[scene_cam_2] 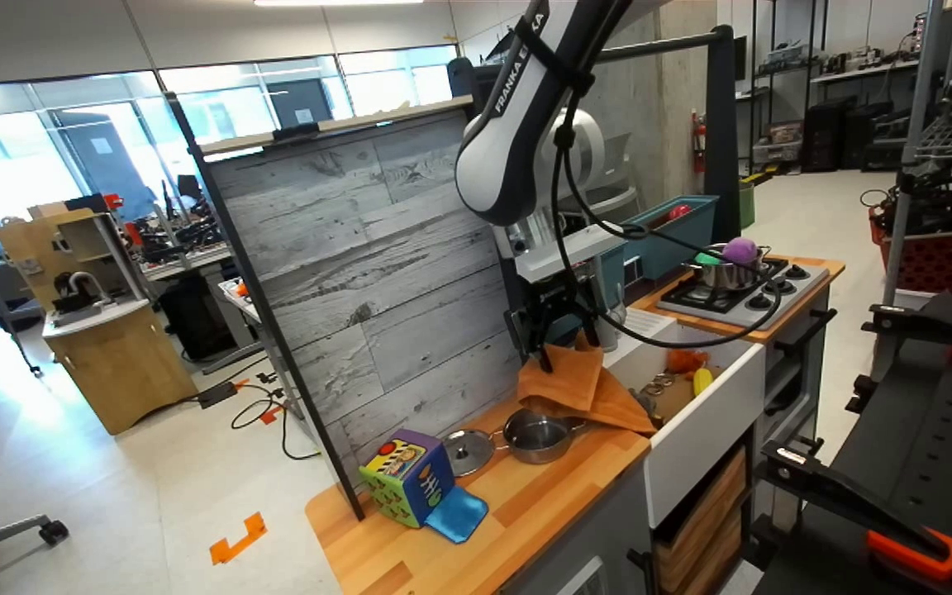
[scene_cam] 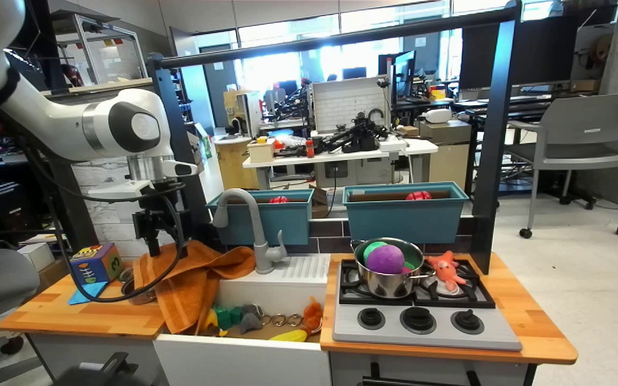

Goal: Hang the towel on the rod

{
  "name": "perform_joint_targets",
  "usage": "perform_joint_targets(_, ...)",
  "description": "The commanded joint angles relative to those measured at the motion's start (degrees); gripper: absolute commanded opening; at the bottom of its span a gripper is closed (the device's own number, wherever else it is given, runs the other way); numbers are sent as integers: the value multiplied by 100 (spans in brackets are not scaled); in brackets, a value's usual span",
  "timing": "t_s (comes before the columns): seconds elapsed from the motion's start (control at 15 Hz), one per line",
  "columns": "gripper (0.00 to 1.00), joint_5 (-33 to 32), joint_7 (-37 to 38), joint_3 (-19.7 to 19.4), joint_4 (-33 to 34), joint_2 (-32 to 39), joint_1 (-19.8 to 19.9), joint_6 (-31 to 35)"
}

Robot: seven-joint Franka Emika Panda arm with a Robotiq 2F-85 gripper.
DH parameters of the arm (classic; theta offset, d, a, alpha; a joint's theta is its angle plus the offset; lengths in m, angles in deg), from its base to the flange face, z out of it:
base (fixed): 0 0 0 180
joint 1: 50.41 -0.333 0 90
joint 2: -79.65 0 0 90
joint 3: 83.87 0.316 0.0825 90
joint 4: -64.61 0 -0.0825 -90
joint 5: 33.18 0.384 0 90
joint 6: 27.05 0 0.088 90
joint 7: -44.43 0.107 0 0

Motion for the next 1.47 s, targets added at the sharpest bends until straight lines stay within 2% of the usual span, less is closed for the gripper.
perform_joint_targets(0.0,69,119,139,-96,905,486,-80,-524)
perform_joint_targets(0.07,67,120,167,-95,971,527,-89,-531)
perform_joint_targets(0.2,45,130,279,-114,1036,583,-103,-559)
perform_joint_targets(0.53,5,113,510,-164,1053,653,-144,-513)
perform_joint_targets(0.6,1,105,547,-178,1050,660,-156,-496)
perform_joint_targets(0.93,0,33,670,-267,927,611,-223,-386)
perform_joint_targets(1.07,0,-58,615,-328,752,457,-271,-614)
perform_joint_targets(1.27,0,-176,312,-354,-106,-196,-254,-292)
perform_joint_targets(1.4,0,-218,42,-326,-945,-848,-161,293)
